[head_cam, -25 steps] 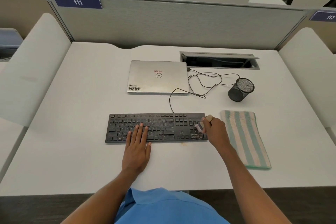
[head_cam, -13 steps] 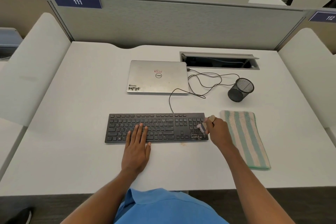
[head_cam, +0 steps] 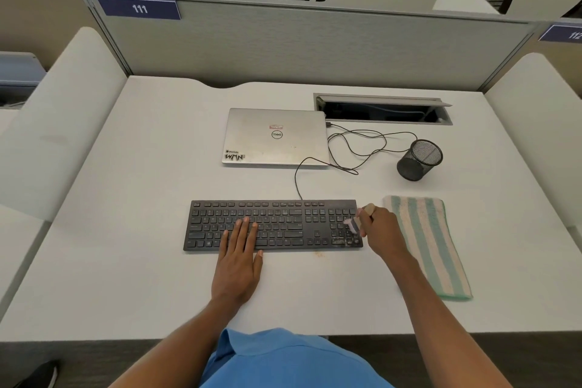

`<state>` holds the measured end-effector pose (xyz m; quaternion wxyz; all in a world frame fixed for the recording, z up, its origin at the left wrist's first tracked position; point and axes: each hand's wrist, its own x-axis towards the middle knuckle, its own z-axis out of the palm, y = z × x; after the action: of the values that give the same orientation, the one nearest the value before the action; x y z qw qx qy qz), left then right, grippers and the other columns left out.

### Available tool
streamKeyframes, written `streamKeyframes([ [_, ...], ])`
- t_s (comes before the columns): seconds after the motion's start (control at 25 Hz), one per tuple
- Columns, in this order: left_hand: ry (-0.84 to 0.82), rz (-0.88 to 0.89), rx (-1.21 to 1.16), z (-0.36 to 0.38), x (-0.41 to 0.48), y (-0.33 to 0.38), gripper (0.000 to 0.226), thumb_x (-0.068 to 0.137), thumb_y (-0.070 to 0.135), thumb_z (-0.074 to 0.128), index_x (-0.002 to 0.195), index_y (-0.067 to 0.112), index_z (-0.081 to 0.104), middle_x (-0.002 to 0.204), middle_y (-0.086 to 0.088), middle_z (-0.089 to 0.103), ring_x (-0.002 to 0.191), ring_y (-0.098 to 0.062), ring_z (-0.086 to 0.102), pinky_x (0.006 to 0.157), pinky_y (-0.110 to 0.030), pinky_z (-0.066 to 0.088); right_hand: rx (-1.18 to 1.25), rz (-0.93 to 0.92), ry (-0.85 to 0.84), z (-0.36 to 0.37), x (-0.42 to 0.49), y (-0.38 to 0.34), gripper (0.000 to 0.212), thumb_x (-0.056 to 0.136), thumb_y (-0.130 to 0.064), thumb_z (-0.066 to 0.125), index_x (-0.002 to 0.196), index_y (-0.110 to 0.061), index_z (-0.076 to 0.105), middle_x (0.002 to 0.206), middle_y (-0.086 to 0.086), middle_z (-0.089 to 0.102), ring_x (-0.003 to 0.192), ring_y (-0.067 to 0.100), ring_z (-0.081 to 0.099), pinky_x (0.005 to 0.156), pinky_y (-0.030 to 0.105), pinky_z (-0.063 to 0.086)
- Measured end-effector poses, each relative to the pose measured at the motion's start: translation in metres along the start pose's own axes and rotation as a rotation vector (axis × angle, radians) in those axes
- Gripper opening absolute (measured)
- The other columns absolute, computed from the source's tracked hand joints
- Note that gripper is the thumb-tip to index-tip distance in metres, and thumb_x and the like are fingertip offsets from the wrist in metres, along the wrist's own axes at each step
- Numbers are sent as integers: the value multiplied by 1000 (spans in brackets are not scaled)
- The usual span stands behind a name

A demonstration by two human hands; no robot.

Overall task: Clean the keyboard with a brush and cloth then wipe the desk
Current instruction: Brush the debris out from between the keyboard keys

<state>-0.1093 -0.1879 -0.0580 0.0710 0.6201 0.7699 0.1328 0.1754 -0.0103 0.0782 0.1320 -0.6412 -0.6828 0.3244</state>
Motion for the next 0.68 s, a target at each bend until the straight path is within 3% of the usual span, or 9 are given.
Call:
streamKeyframes([
  [0.16,-7,0,5,-1,0,0,67,109,37,34,169,16,15,178,-3,8,164,-20,2,131,-49,8,-16,-1,6,-9,5,-16,40,104,-28,49,75,-4,62,62,8,68,57,19,63,55,35,52],
  [0.28,-11,-1,8,0,-1,0,67,109,37,34,169,16,14,178,-2,7,164,-19,1,131,-50,8,-18,-4,-25,-8,-6,-21,36,105,-25,48,73,-12,58,58,-5,63,54,8,58,51,25,40],
  [0.4,-5,-3,0,0,0,0,67,109,38,34,169,16,15,178,-2,8,164,-20,3,131,-50,8,6,40,-96,-10,-13,-26,39,103,-22,51,65,-21,51,61,-4,61,61,19,64,54,28,52],
  [0.52,4,1,2,0,1,0,67,108,37,35,169,16,16,178,-3,9,164,-20,4,131,-49,8,115,20,-140,-9,-16,-49,35,102,-14,55,67,-12,53,63,-4,57,58,3,64,47,5,39],
  [0.6,2,-1,8,0,0,0,67,108,37,36,169,16,16,178,-3,9,164,-20,3,131,-49,8,121,-9,-230,-1,-16,-67,30,102,-9,55,73,0,55,65,4,53,47,-8,57,47,3,38],
  [0.68,2,2,9,0,1,0,68,108,37,36,169,16,16,178,-3,9,164,-20,3,131,-49,8,143,-46,-320,6,-15,-75,30,102,-4,53,77,12,55,70,13,44,43,-7,51,49,3,40],
])
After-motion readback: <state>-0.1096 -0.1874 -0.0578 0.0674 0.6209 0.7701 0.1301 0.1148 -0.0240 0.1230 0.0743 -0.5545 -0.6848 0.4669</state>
